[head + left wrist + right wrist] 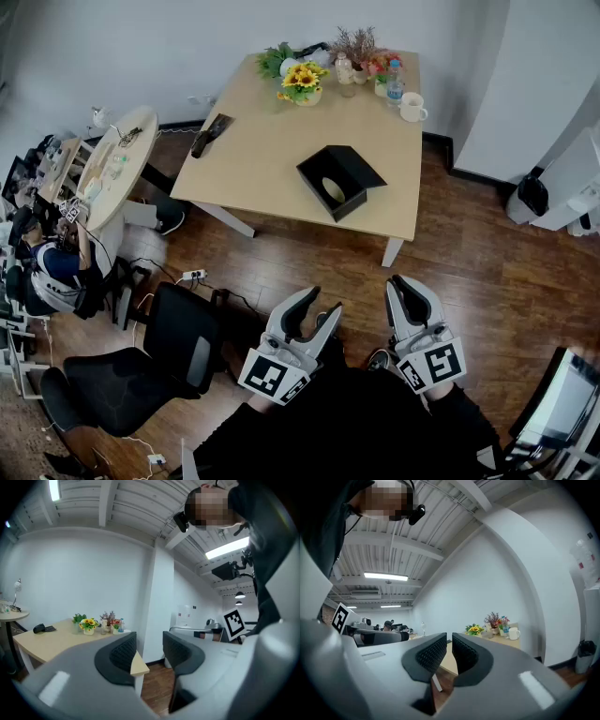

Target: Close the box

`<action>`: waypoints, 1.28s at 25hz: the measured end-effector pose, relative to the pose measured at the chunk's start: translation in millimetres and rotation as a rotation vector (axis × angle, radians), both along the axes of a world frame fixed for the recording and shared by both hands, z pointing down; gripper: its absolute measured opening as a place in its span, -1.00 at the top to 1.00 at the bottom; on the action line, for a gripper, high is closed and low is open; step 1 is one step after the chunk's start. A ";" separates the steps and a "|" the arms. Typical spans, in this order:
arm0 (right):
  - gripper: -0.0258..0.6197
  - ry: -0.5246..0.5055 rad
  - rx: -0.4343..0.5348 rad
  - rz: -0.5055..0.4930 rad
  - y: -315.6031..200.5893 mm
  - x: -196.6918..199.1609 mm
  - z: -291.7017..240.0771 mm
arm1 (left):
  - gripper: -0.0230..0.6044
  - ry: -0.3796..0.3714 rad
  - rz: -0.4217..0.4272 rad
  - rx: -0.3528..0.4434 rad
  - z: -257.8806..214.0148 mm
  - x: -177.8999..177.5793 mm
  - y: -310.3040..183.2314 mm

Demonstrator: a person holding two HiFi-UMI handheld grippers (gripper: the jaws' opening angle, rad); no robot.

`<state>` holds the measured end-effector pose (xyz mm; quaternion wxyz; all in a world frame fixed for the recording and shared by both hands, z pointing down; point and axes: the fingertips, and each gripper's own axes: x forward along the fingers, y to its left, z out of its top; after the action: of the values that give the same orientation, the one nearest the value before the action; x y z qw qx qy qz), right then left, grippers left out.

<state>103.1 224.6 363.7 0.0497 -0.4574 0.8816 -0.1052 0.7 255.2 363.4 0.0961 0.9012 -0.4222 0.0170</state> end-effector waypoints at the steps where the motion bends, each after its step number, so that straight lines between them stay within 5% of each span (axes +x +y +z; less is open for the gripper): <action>1: 0.84 0.006 0.004 0.004 -14.9 -2.6 3.5 | 0.42 0.004 0.005 0.006 4.6 -2.1 -15.5; 5: 0.84 0.033 0.003 0.030 -83.8 -19.3 19.8 | 0.41 0.034 0.036 0.001 24.4 -16.7 -87.7; 8: 0.77 -0.010 -0.094 0.072 -145.9 -32.7 44.3 | 0.37 0.054 0.090 -0.057 47.2 -34.3 -155.3; 12: 0.29 -0.229 -0.365 0.149 -231.4 -24.7 106.6 | 0.14 0.162 0.120 -0.241 92.0 -61.1 -245.1; 20: 0.21 -0.592 -0.698 0.199 -349.2 -4.2 210.9 | 0.13 0.350 0.107 -0.475 157.1 -55.2 -335.2; 26: 0.24 -0.804 -0.752 0.152 -364.3 6.3 231.5 | 0.14 0.368 0.115 -0.525 177.6 -33.2 -328.4; 32: 0.28 -0.766 -0.702 0.116 -369.3 -2.1 215.4 | 0.14 0.303 0.069 -0.535 199.2 -31.5 -339.8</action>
<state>101.0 -144.7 579.0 0.2181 -0.4235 0.6851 -0.5511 -30.8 -84.5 562.6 0.3911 0.8500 -0.3529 -0.0040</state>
